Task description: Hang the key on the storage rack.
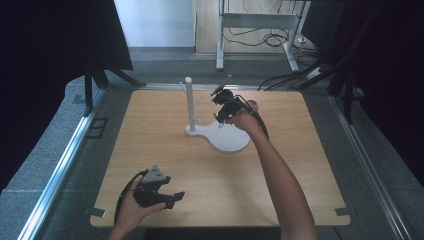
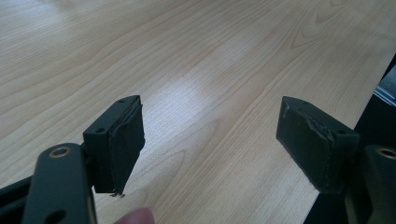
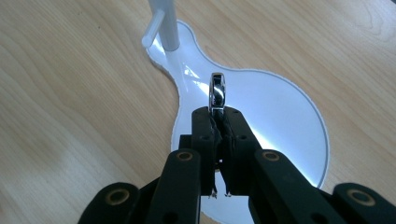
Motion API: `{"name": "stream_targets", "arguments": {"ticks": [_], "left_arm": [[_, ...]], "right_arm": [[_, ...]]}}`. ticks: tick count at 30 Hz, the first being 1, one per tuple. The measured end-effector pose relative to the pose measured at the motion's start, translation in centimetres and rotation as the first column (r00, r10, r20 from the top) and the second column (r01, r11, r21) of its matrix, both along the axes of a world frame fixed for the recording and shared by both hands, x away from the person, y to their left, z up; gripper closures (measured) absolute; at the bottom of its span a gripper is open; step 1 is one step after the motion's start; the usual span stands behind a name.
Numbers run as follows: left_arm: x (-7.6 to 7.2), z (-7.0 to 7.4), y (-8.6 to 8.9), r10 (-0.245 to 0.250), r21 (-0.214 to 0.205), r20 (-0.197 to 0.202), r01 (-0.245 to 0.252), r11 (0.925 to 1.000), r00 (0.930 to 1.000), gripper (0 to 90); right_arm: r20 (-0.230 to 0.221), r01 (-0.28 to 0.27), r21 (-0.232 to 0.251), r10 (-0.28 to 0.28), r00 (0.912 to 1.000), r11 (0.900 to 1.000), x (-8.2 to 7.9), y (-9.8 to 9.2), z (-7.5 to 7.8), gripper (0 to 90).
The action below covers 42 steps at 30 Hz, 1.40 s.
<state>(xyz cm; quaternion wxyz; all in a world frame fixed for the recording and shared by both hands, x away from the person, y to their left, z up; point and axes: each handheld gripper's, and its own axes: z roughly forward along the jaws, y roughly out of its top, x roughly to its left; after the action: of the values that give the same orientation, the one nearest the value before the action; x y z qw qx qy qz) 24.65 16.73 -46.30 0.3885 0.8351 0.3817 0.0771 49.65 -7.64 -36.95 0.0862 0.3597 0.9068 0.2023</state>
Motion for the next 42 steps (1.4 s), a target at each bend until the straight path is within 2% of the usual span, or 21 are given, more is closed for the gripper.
{"name": "stream_targets", "arguments": {"ticks": [5,15,19,21,29,35,42], "left_arm": [[0.1,-0.2,0.1,0.003,0.011,-0.005,-0.003,0.9999,1.0000,23.9],[0.0,-0.2,-0.3,-0.013,0.004,-0.009,0.014,0.9999,0.9999,23.9],[0.0,-0.1,-0.4,-0.020,-0.009,-0.009,0.020,0.9998,0.9998,23.8],[0.0,-0.1,-0.4,-0.021,-0.008,-0.009,0.021,0.9997,0.9997,23.8],[-0.1,-0.1,-0.6,-0.026,-0.008,-0.009,0.026,0.9996,0.9996,23.8],[-0.1,-0.1,-0.6,-0.024,-0.012,-0.012,0.024,0.9996,0.9996,23.9],[-0.1,0.0,-0.4,-0.025,-0.011,-0.007,0.025,0.9996,0.9997,23.9]], "right_arm": [[-0.001,0.008,-0.001,-0.008,1.0000,1.0000,0.8,0.4,0.4,84.6],[-0.001,0.020,-0.004,-0.020,0.9998,0.9998,2.2,1.1,0.7,84.6],[0.017,0.032,-0.005,-0.032,0.9994,0.9995,2.6,1.3,0.9,84.5],[0.007,0.031,-0.009,-0.031,0.9995,0.9995,2.9,1.5,0.8,84.5],[-0.004,0.044,-0.003,-0.044,0.9990,0.9990,3.6,1.7,0.7,84.5],[-0.002,0.058,0.025,-0.058,0.9983,0.9980,4.4,2.0,0.7,84.5],[0.000,0.057,0.019,-0.057,0.9984,0.9982,4.8,2.7,0.7,84.4]]}}
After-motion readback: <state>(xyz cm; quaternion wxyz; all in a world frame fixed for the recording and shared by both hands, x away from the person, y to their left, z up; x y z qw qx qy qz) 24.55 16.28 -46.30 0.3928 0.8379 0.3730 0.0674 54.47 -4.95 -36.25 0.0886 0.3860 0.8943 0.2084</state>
